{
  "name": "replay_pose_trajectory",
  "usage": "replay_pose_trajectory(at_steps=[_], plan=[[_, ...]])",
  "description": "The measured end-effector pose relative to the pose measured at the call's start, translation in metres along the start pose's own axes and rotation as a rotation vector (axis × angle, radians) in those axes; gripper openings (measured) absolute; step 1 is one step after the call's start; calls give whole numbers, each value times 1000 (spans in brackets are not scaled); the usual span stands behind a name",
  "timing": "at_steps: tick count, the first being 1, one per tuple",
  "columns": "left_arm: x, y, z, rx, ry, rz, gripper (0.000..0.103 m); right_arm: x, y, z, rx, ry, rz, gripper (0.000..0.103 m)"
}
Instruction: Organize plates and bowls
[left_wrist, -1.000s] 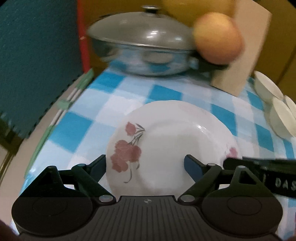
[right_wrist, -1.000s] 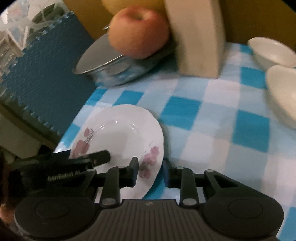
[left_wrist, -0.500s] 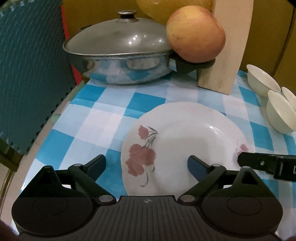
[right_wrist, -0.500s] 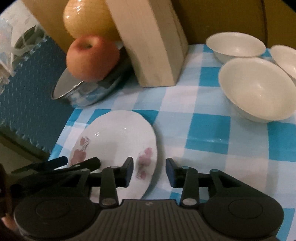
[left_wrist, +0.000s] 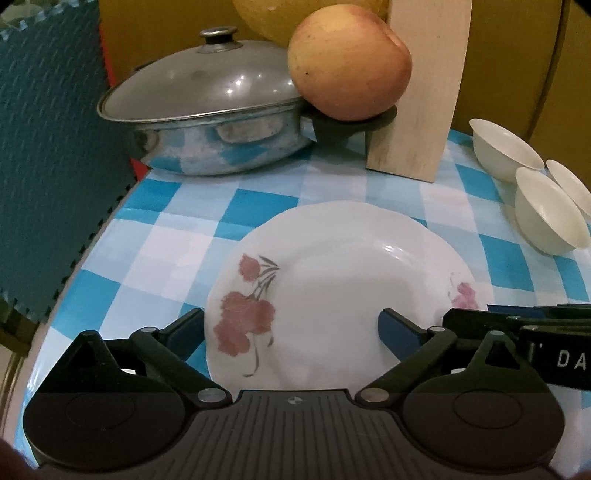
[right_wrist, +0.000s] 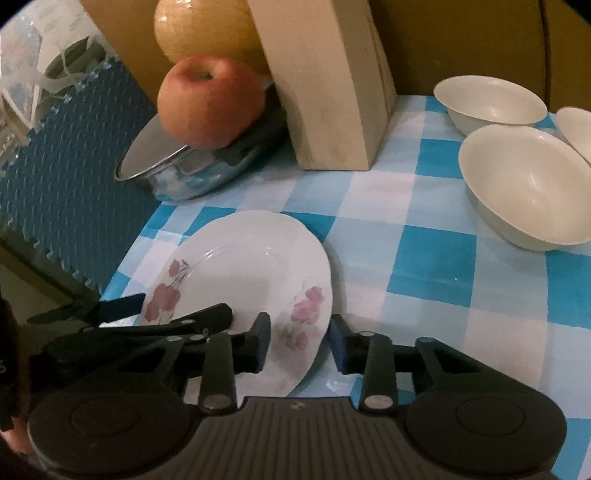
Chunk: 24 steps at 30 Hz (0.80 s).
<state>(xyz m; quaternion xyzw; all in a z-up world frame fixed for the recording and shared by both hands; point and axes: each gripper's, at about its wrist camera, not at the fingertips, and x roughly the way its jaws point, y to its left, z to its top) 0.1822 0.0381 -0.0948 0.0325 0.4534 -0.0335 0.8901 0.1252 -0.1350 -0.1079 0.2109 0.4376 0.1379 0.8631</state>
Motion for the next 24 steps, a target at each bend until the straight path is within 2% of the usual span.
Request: replay_pose_trajectory(at_steps=[4,9,24], plan=[[-1,1,0,-6,-6,9,96,0,5,-2,-39,-4,-21,29],[-3,1,0,-9,-7,10,92,-1,5,-1,-27,-6,-28,28],[-5,-11,5,-4,-8,-3,92,-10,0,0,-7,-37,-62,28]])
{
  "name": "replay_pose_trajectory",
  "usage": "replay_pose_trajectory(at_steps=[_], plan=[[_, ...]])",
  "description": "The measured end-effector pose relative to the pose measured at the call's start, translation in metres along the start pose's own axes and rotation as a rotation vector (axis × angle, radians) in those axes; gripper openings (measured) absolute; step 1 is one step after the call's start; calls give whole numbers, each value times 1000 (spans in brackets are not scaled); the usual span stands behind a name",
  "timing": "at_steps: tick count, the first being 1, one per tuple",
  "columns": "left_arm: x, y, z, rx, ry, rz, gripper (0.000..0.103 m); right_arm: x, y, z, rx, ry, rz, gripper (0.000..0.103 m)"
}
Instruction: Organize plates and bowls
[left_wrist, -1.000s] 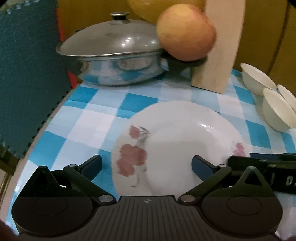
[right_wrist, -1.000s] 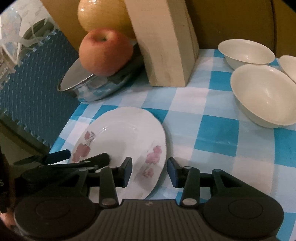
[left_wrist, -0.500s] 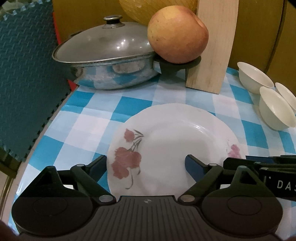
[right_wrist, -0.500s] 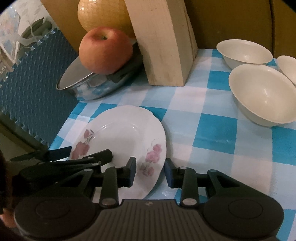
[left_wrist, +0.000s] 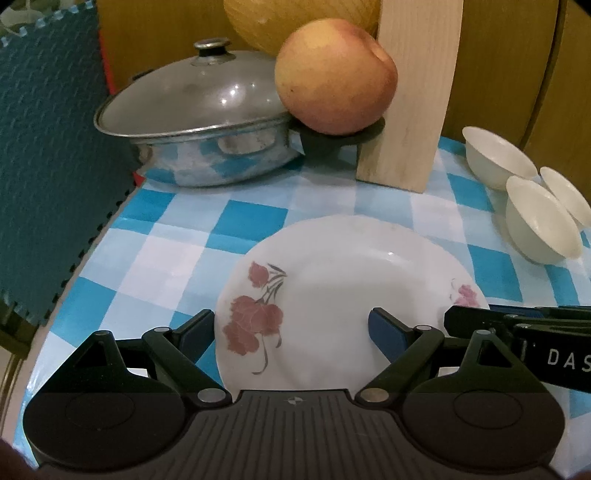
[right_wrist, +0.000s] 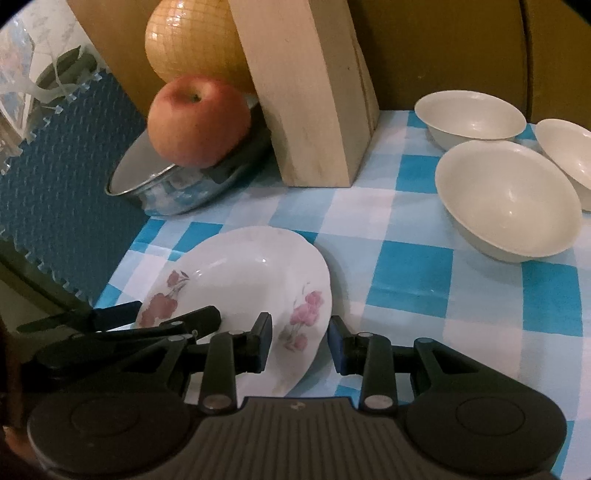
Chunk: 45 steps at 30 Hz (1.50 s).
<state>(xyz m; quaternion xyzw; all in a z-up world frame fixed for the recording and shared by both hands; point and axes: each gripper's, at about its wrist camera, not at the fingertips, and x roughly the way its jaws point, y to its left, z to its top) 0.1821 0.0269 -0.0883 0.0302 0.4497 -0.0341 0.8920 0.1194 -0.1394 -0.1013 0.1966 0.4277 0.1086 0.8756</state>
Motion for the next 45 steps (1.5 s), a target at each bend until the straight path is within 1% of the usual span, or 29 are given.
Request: replay_pose_trajectory(at_steps=[2,7,11,14,15,16,18,23,28,35,40,45], plan=[[3,-1,2,-5,15,-7,92,2,-1,0,-1,-2,-14,28],[5,0,3,17,12,-12,92,4,-3,1,1,-1,-11,29],[10,8,3,-33,28,-24,98,4,-6,-1,14,0,5,30],[11,9,4,-49,34,-34,99,4,3,-4,-59,-11,-22,31],[11,7,4,-42,31,-32,99,5,9,-5,-90,-15,-44,32],[10,5,4,-29,26,-29,96,5,13,-6,-109,-20,-66,31],[8,1,4,-13,18,-26,94,5,12,-5,-100,-18,-71,28],[8,1,4,-26,18,-21,92,4,14,-5,-103,-17,-92,27],[6,5,5,-60,19,-39,91,-2,24,-8,-158,-47,-130,27],[3,5,4,-54,12,-42,90,-4,25,-9,-166,-55,-146,27],[-3,2,5,-38,-15,-38,90,-8,25,-8,-162,-71,-148,27],[-6,1,7,-39,-16,-46,89,-11,23,-7,-151,-82,-149,27]])
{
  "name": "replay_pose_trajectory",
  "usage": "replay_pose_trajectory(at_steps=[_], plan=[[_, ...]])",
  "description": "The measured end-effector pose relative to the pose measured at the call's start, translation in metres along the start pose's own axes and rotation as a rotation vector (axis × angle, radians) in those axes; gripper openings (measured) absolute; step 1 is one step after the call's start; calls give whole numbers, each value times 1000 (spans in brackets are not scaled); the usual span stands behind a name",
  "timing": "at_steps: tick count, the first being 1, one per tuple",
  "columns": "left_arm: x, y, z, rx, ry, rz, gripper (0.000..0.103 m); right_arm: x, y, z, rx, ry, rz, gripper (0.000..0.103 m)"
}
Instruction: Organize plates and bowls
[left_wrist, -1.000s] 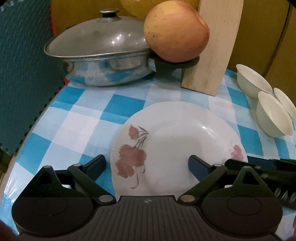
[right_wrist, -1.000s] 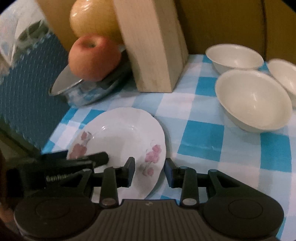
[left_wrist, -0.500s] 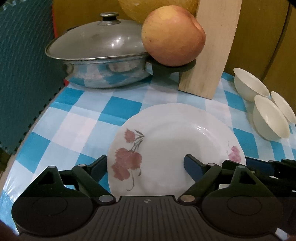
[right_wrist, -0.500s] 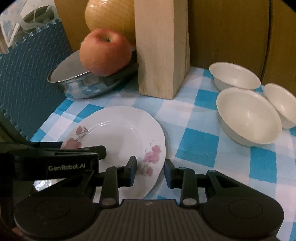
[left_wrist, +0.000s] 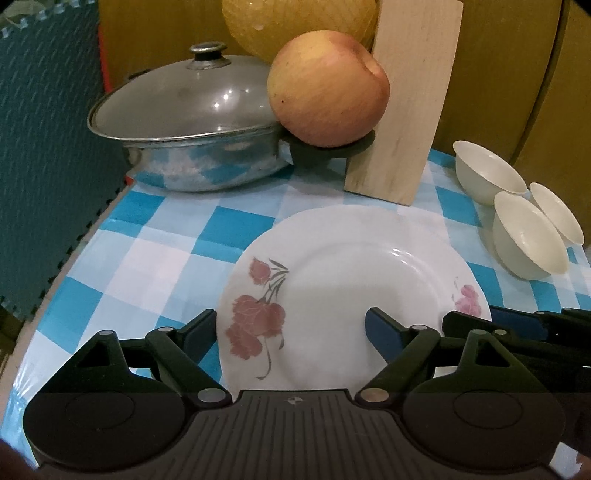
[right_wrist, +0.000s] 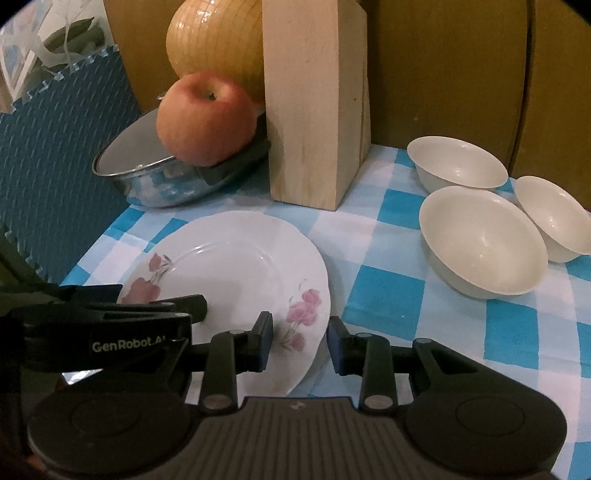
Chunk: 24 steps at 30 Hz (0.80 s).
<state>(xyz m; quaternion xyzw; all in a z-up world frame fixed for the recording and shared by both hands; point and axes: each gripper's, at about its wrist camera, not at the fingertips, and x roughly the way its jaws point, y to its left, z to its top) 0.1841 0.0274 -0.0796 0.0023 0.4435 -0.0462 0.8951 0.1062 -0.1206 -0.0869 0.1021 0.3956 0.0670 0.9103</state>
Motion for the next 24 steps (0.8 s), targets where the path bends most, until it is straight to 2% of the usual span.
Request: replay_pose_trajectory(at_steps=[24], plan=[[-25,-3,-7,25,-35,-1,89,-21,-6,-2,41,-11,39,27]])
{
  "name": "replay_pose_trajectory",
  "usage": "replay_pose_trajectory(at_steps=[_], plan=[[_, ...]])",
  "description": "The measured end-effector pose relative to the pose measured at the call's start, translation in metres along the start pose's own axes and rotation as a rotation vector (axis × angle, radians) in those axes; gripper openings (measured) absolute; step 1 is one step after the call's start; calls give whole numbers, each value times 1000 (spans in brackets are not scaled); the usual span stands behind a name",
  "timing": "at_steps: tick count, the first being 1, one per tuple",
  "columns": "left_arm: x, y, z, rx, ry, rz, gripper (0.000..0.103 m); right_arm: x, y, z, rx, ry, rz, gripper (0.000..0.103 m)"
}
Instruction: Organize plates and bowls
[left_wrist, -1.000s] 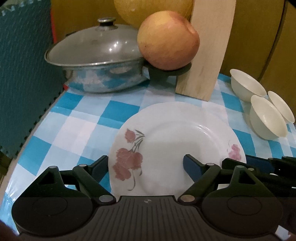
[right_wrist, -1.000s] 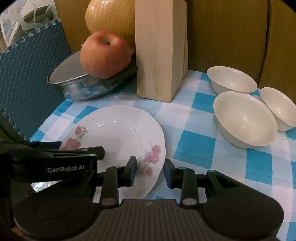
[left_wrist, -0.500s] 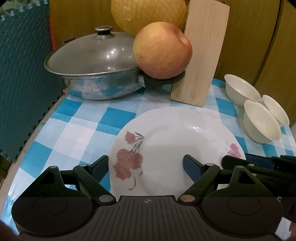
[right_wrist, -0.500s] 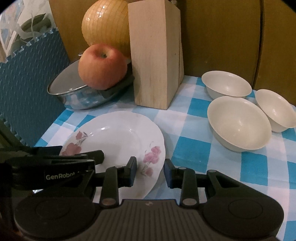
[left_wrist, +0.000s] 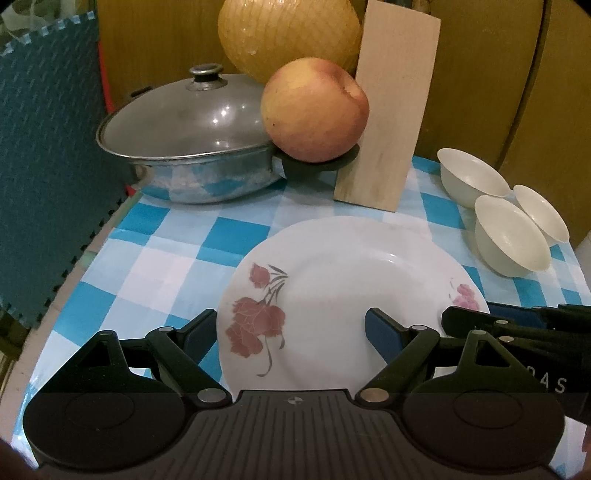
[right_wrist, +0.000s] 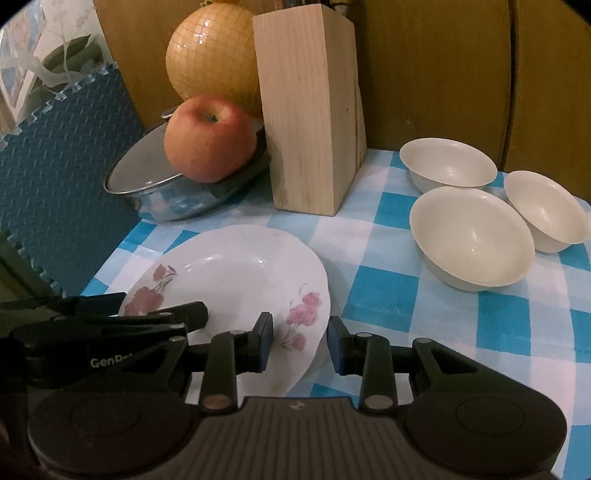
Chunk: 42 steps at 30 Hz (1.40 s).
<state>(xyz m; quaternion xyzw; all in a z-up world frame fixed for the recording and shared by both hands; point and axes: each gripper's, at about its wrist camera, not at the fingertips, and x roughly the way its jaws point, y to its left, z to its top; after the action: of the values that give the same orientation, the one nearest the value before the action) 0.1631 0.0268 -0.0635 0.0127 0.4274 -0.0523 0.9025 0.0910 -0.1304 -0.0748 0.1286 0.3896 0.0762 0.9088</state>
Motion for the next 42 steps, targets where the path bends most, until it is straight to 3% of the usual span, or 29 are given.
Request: replay_pose_trajectory(at_steps=[22,42], plan=[[-58,-12,-52,49,-21,16,89,-62,9,-52,-3,26,23,27],[-86,-12,-104,86,88,1,89,-91,19,-110,-51,122,26,27]])
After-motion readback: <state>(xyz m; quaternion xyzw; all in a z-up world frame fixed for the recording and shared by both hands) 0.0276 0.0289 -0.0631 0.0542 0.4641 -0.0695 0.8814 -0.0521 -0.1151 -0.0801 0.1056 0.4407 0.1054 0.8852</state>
